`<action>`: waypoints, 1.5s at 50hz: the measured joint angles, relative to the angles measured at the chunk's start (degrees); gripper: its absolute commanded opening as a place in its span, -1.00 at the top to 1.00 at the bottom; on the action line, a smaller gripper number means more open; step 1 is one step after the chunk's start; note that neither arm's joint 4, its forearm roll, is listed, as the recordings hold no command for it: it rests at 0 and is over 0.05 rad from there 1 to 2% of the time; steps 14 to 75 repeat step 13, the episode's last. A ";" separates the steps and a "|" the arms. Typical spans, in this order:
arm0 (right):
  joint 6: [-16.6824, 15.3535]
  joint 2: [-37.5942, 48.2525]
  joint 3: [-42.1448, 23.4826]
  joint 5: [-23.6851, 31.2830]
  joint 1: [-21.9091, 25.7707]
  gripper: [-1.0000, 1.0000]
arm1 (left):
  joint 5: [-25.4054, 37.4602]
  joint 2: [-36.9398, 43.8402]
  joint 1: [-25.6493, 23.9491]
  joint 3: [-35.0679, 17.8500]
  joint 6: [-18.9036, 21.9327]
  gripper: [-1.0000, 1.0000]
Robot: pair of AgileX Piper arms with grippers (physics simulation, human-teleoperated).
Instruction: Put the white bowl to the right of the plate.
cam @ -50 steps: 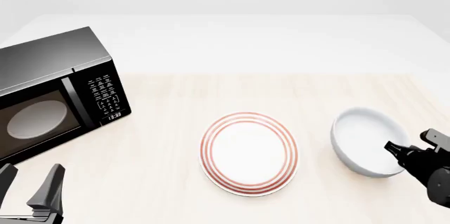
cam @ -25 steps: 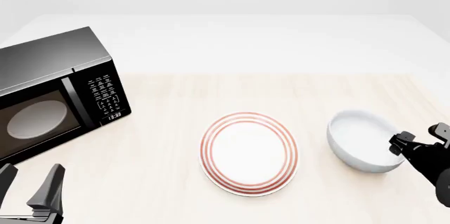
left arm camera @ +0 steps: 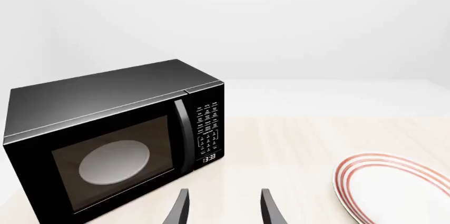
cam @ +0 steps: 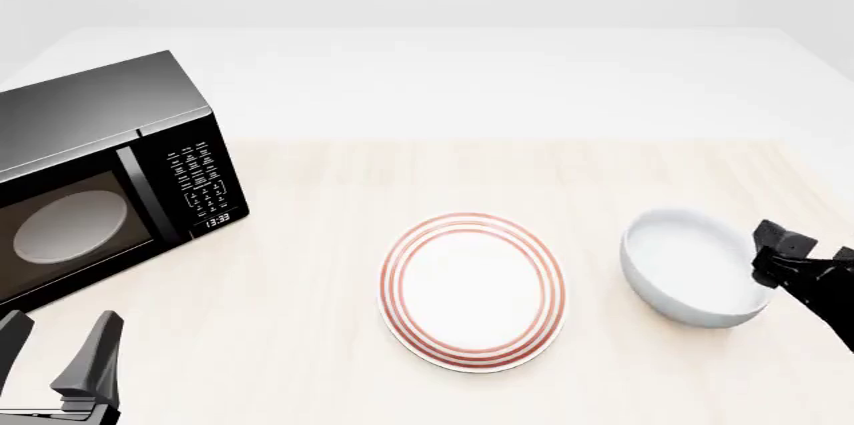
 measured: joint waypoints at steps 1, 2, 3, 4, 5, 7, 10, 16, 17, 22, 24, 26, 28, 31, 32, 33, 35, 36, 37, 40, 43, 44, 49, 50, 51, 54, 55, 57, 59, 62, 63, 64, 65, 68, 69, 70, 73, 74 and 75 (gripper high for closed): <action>-0.34 -1.54 0.35 0.62 0.46 -1.00 | 0.00 0.00 0.00 0.00 0.00 -1.00; -0.69 -3.11 0.75 1.23 0.88 -1.00 | 0.00 0.00 0.00 0.00 0.00 -1.00; -1.06 -4.72 1.19 1.82 1.23 -1.00 | 0.00 0.00 0.00 0.00 0.00 -1.00; -1.40 -6.29 1.62 2.39 1.55 -1.00 | 0.00 0.00 0.00 0.00 0.00 -1.00; -1.70 -7.86 2.09 2.96 1.84 -1.00 | 0.00 0.00 0.00 0.00 0.00 -1.00; -2.12 -10.85 3.10 3.99 2.38 -1.00 | 0.00 0.00 0.00 0.00 0.00 -1.00; -2.56 -14.44 4.73 4.95 2.89 -1.00 | 0.00 0.00 0.00 0.00 0.00 -1.00; -2.94 -17.24 6.39 5.37 3.12 -1.00 | 0.00 0.00 0.00 0.00 0.00 -1.00; -2.94 -17.24 6.39 5.37 3.12 -1.00 | 0.00 0.00 0.00 0.00 0.00 -1.00; -2.94 -17.24 6.39 5.37 3.12 -1.00 | 0.00 0.00 0.00 0.00 0.00 -1.00; -2.94 -17.24 6.39 5.37 3.12 -1.00 | 0.00 0.00 0.00 0.00 0.00 -1.00; -2.94 -17.24 6.39 5.37 3.12 -1.00 | 0.00 0.00 0.00 0.00 0.00 -1.00; -2.94 -17.24 6.39 5.37 3.12 -1.00 | 0.00 0.00 0.00 0.00 0.00 -1.00; -2.94 -17.24 6.39 5.37 3.12 -1.00 | 0.00 0.00 0.00 0.00 0.00 -1.00; -2.94 -17.24 6.39 5.37 3.12 -1.00 | 0.00 0.00 0.00 0.00 0.00 -1.00; -2.94 -17.24 6.39 5.37 3.12 -1.00 | 0.00 0.00 0.00 0.00 0.00 -1.00; -2.94 -17.24 6.39 5.37 3.12 -1.00 | 0.00 0.00 0.00 0.00 0.00 -1.00; -2.94 -17.24 6.39 5.37 3.12 -1.00 | 0.00 0.00 0.00 0.00 0.00 -1.00; -2.94 -17.24 6.39 5.37 3.12 -1.00 | 0.00 0.00 0.00 0.00 0.00 -1.00; -2.94 -17.24 6.39 5.37 3.12 -1.00 | 0.00 0.00 0.00 0.00 0.00 -1.00; -2.94 -17.24 6.39 5.37 3.12 -1.00 | 0.00 0.00 0.00 0.00 0.00 -1.00; -2.94 -17.24 6.39 5.37 3.12 -1.00 | 0.00 0.00 0.00 0.00 0.00 -1.00; -2.94 -17.24 6.39 5.37 3.12 -1.00 | 0.00 0.00 0.00 0.00 0.00 -1.00; -2.94 -17.24 6.39 5.37 3.12 -1.00 | 0.00 0.00 0.00 0.00 0.00 -1.00; -2.94 -17.24 6.39 5.37 3.12 -1.00 | 0.00 0.00 0.00 0.00 0.00 -1.00; -2.94 -17.24 6.39 5.37 3.12 -1.00 | 0.00 0.00 0.00 0.00 0.00 -1.00; -2.94 -17.24 6.39 5.37 3.12 -1.00 | 0.00 0.00 0.00 0.00 0.00 -1.00; -2.94 -17.24 6.39 5.37 3.12 -1.00 | 0.00 0.00 0.00 0.00 0.00 -1.00; -2.94 -17.24 6.39 5.37 3.12 -1.00 | 0.00 0.00 0.00 0.00 0.00 -1.00; -2.94 -17.24 6.39 5.37 3.12 -1.00 | 0.00 0.00 0.00 0.00 0.00 -1.00; -2.94 -17.24 6.39 5.37 3.12 -1.00 | 0.00 0.00 0.00 0.00 0.00 -1.00; -2.94 -17.24 6.39 5.37 3.12 -1.00 | 0.00 0.00 0.00 0.00 0.00 -1.00; -2.94 -17.24 6.39 5.37 3.12 -1.00 | 0.00 0.00 0.00 0.00 0.00 -1.00; -2.94 -17.24 6.39 5.37 3.12 -1.00 | 0.00 0.00 0.00 0.00 0.00 -1.00; -2.94 -17.24 6.39 5.37 3.12 -1.00 | 0.00 0.00 0.00 0.00 0.00 -1.00; -2.94 -17.24 6.39 5.37 3.12 -1.00 | 0.00 0.00 0.00 0.00 0.00 -1.00; -2.94 -17.24 6.39 5.37 3.12 -1.00 | 0.00 0.00 0.00 0.00 0.00 -1.00; -2.94 -17.24 6.39 5.37 3.12 -1.00 | 0.00 0.00 0.00 0.00 0.00 -1.00; -2.94 -17.24 6.39 5.37 3.12 -1.00 | 0.00 0.00 0.00 0.00 0.00 -1.00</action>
